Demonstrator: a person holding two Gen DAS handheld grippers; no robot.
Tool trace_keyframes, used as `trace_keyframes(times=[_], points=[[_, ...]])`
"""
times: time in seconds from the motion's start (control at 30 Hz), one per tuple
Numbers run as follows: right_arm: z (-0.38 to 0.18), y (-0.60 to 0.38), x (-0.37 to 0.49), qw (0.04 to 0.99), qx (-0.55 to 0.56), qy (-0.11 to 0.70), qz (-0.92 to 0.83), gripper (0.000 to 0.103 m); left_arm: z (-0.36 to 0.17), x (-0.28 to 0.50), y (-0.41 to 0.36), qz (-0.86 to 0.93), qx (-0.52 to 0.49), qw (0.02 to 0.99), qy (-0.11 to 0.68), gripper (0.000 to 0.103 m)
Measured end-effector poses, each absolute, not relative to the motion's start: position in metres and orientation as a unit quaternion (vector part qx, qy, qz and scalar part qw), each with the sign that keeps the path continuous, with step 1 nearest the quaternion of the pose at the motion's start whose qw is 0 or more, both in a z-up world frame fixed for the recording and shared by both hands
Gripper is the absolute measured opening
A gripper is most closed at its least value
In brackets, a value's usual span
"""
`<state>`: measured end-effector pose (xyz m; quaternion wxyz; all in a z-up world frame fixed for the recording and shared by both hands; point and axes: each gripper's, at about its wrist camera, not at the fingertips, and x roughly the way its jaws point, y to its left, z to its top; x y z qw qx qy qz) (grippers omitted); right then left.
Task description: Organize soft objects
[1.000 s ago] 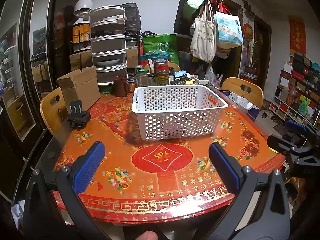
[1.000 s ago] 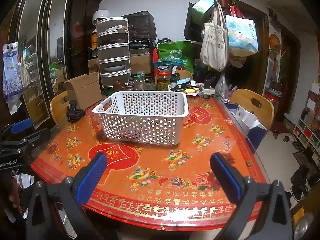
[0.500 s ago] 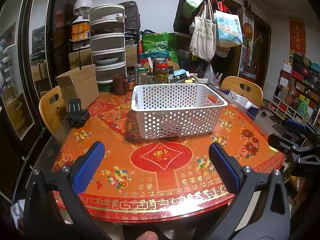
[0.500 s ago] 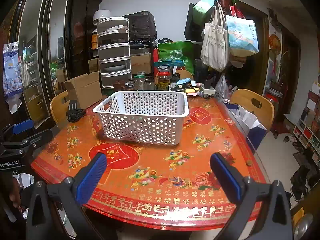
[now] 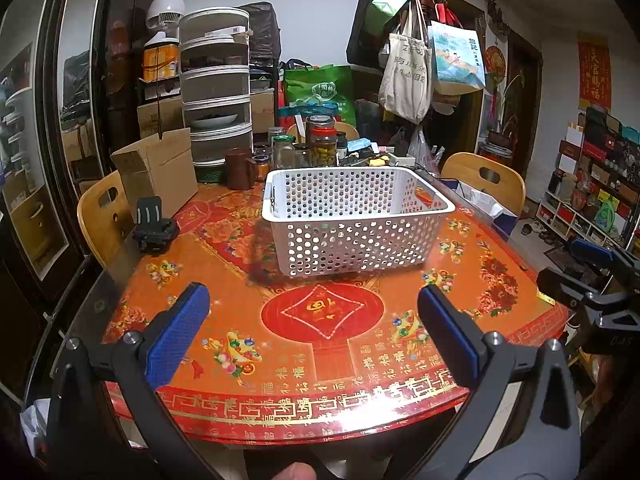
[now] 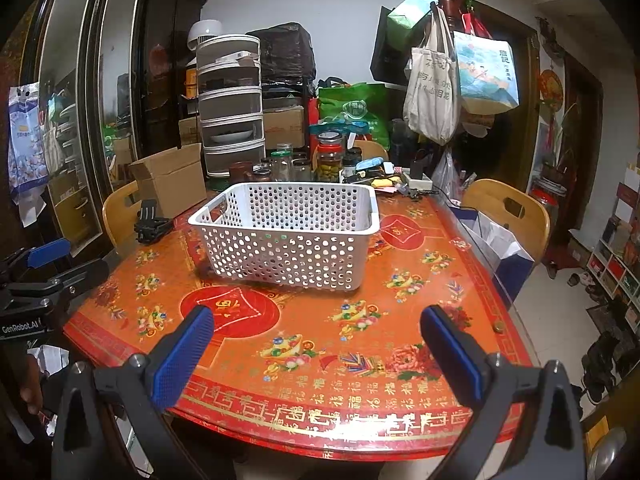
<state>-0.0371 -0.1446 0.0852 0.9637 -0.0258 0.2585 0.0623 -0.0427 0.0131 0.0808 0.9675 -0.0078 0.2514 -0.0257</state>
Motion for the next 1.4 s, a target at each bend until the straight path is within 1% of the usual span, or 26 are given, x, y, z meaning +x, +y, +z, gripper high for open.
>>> trace_keyframes(times=[1.13, 1.4], points=[[0.083, -0.143, -0.038, 0.963, -0.025, 0.260, 0.063, 0.103, 0.079, -0.043, 0.011, -0.029, -0.009, 0.967, 0.254, 0.103], [0.081, -0.142, -0.039, 0.963, -0.023, 0.261, 0.063, 0.103, 0.071, -0.048, 0.006, -0.034, -0.010, 0.967, 0.253, 0.103]])
